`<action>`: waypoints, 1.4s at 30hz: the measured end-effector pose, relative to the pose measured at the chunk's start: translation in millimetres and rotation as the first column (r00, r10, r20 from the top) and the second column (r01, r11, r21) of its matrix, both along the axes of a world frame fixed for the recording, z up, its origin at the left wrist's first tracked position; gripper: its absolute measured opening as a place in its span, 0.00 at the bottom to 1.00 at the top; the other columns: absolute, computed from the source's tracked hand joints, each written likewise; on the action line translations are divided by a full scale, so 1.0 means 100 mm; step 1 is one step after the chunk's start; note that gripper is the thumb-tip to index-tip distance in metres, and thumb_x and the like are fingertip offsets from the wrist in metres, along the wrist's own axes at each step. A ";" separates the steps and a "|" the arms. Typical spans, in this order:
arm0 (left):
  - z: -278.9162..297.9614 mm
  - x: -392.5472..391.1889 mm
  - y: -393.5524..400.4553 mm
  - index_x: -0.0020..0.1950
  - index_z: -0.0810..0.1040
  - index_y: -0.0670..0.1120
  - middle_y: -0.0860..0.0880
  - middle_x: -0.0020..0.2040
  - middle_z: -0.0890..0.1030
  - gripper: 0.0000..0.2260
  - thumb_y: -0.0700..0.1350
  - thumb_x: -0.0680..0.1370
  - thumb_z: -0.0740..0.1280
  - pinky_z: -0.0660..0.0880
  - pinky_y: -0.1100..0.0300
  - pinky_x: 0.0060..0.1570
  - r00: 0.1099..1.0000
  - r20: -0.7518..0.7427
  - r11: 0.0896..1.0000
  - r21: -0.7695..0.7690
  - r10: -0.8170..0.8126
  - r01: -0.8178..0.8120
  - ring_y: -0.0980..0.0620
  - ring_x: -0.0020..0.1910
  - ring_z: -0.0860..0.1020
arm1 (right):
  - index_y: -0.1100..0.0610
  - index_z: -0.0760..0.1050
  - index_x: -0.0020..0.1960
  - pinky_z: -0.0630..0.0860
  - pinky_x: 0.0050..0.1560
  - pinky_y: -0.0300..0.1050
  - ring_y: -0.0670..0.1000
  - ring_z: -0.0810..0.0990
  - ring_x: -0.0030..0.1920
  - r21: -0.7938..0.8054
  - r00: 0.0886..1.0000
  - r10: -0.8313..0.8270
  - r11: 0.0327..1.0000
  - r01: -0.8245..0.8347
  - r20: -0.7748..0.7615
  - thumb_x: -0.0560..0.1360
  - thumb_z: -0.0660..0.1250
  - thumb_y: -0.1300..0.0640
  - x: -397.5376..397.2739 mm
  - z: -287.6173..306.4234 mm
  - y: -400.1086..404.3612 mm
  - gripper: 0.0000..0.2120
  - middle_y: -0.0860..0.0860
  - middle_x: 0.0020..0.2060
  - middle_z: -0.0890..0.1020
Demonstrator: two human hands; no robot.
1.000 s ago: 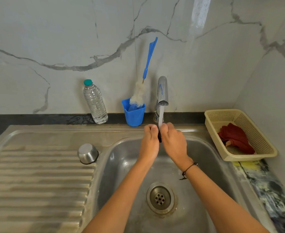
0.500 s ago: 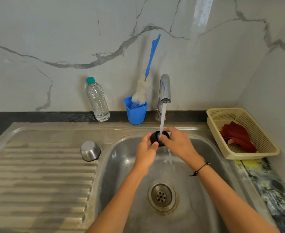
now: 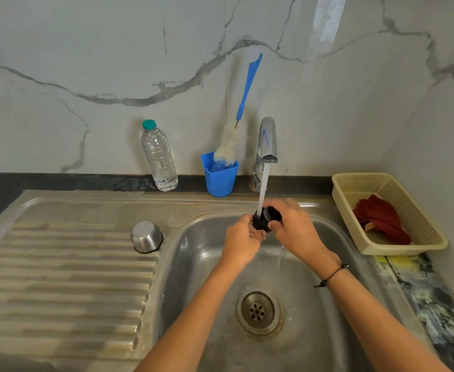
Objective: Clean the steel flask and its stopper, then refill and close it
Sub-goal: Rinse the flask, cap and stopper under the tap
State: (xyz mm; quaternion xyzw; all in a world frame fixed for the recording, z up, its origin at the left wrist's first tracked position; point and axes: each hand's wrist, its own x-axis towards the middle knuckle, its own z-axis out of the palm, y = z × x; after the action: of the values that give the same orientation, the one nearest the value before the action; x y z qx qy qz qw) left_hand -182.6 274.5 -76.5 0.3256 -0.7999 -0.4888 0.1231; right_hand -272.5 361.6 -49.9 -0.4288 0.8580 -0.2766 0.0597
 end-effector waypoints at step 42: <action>0.15 0.15 0.02 0.68 0.71 0.50 0.51 0.60 0.78 0.17 0.39 0.80 0.63 0.74 0.57 0.61 0.914 -0.319 0.846 0.531 0.253 -0.049 0.55 0.59 0.77 | 0.54 0.73 0.55 0.75 0.44 0.37 0.47 0.79 0.49 -0.323 0.806 -0.117 0.876 0.359 0.580 0.69 0.70 0.68 0.21 0.04 0.06 0.18 0.45 0.49 0.79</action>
State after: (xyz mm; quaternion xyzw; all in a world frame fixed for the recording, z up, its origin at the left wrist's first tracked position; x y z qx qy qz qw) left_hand -167.8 276.7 -61.1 0.3095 -0.5735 -0.7252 0.2221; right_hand -252.0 367.7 -46.3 -0.2211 0.7736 -0.5686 0.1715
